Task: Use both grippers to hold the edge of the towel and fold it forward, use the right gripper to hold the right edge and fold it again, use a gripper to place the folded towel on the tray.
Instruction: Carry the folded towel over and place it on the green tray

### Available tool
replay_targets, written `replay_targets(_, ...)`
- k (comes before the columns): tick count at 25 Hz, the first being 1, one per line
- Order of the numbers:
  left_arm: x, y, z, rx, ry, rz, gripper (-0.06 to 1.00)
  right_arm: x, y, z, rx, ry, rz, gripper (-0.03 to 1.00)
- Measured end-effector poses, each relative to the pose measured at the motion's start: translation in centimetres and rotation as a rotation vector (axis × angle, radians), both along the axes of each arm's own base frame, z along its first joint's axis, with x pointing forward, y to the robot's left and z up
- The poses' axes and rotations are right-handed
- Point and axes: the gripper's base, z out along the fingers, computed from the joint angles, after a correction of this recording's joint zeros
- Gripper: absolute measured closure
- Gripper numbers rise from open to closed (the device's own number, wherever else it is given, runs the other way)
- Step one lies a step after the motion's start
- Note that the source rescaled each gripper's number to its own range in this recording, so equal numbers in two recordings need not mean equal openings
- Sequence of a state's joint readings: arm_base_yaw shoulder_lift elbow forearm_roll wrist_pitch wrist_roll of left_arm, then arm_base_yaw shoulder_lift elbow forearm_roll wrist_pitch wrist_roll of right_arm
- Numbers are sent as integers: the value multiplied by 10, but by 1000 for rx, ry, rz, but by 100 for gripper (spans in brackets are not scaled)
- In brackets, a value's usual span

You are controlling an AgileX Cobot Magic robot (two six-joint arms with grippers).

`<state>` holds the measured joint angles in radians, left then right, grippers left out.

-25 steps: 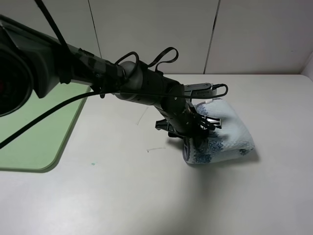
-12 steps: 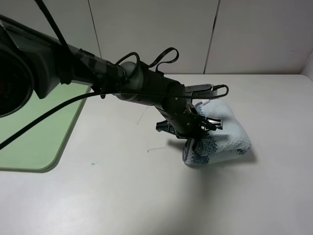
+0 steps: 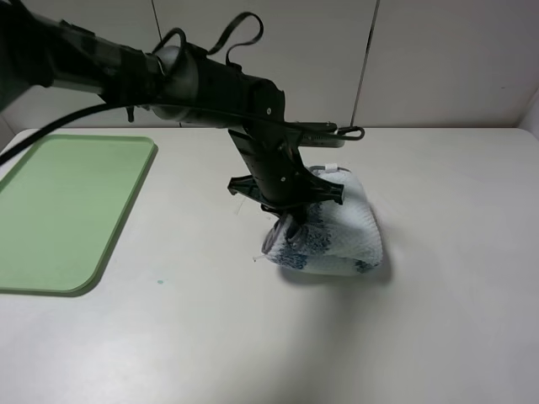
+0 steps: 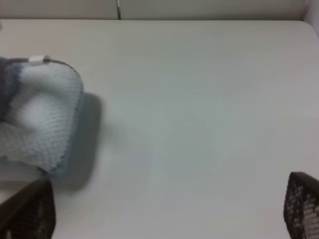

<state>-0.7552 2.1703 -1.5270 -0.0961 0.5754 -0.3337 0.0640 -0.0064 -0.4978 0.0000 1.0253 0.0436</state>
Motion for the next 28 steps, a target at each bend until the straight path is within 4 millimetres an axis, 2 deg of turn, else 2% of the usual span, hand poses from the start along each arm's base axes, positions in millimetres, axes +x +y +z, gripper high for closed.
replay_targets(6, 16, 38, 19, 59, 12, -35, 80, 0, 0, 0, 0, 0, 0, -3)
replay_targets(14, 24, 110, 41, 82, 18, 57, 80, 0, 0, 0, 0, 0, 0, -3)
replay_targets(20, 31, 164, 48, 100, 14, 122, 80, 0, 0, 0, 0, 0, 0, -3)
replay_targets(28, 49, 222, 50, 119, -23, 167, 80, 0, 0, 0, 0, 0, 0, -3)
